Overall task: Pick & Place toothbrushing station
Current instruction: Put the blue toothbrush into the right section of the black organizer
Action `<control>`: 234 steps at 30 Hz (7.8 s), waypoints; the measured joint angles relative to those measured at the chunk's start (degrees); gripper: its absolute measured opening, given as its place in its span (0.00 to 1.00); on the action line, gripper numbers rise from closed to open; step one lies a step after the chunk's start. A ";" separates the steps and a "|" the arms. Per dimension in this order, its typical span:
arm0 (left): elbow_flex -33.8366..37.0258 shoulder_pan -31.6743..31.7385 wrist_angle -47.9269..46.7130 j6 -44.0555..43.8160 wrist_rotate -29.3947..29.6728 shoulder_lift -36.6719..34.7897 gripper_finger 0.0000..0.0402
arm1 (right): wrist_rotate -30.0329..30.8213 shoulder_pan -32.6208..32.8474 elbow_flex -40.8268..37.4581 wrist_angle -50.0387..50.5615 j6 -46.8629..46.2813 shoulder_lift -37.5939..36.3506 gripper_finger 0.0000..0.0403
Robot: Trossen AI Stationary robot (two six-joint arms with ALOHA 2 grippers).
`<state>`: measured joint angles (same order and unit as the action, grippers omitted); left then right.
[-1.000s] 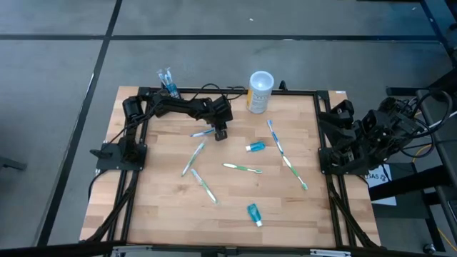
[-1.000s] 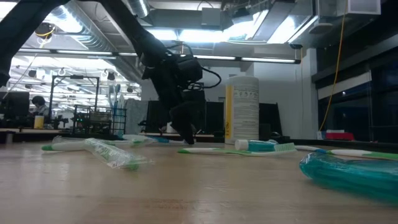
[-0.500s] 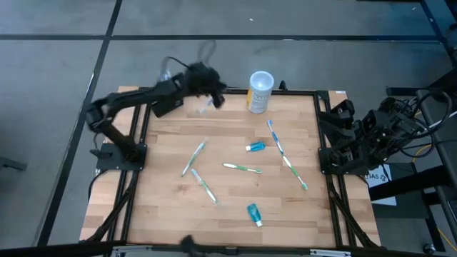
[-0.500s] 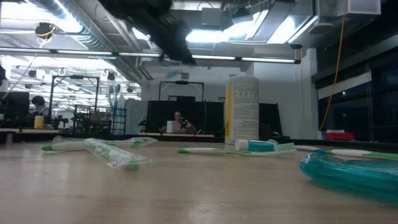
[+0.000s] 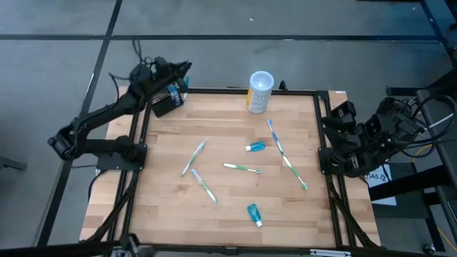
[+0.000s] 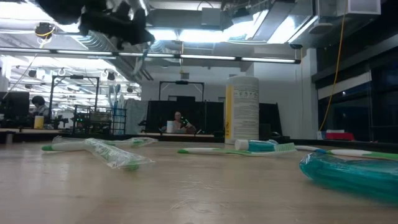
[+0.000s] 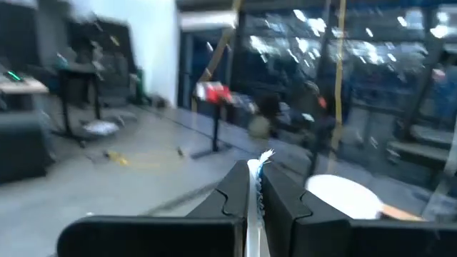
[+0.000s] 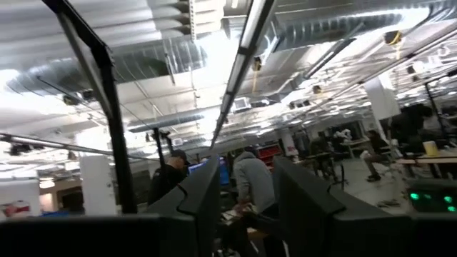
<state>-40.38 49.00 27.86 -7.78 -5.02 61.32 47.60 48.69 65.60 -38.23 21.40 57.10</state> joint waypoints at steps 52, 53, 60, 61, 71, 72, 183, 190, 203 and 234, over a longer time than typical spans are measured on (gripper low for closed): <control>24.06 6.75 61.94 12.62 13.00 29.38 0.20 | -0.83 2.16 0.00 0.76 4.81 1.68 0.32; 24.06 6.27 61.91 12.74 13.14 29.16 0.21 | -1.18 2.16 0.00 0.75 4.78 1.72 0.32; 24.94 2.94 61.93 17.08 20.27 28.68 0.33 | -1.99 2.16 0.00 0.91 4.77 2.90 0.32; 25.52 2.61 61.71 17.08 20.63 28.21 0.35 | -1.99 2.16 0.00 0.91 4.75 3.05 0.32; 25.21 -5.49 50.36 7.67 5.62 9.88 0.41 | -0.20 2.14 0.00 0.41 4.34 3.30 0.32; 23.44 -6.59 43.11 5.15 1.84 8.40 0.41 | -0.26 2.12 0.00 0.12 4.39 3.30 0.32; -19.59 -49.13 -55.96 3.00 44.43 -20.94 0.32 | -46.78 -51.57 -12.63 65.97 -62.70 17.27 0.14; -19.59 -50.18 -55.98 1.13 43.93 -20.94 0.32 | -47.16 -53.46 -9.63 64.18 -58.17 22.20 0.27; -19.59 -52.08 -54.65 0.95 43.94 -20.94 0.32 | -52.69 -59.24 -3.12 73.09 -46.07 34.13 0.26; -19.59 -52.40 -48.34 2.34 41.41 -20.96 0.32 | -52.98 -62.90 1.15 75.40 -36.73 45.62 0.32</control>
<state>-59.96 -3.40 -20.47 -5.44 36.39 40.36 -5.39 -14.22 66.76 37.17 -15.33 102.73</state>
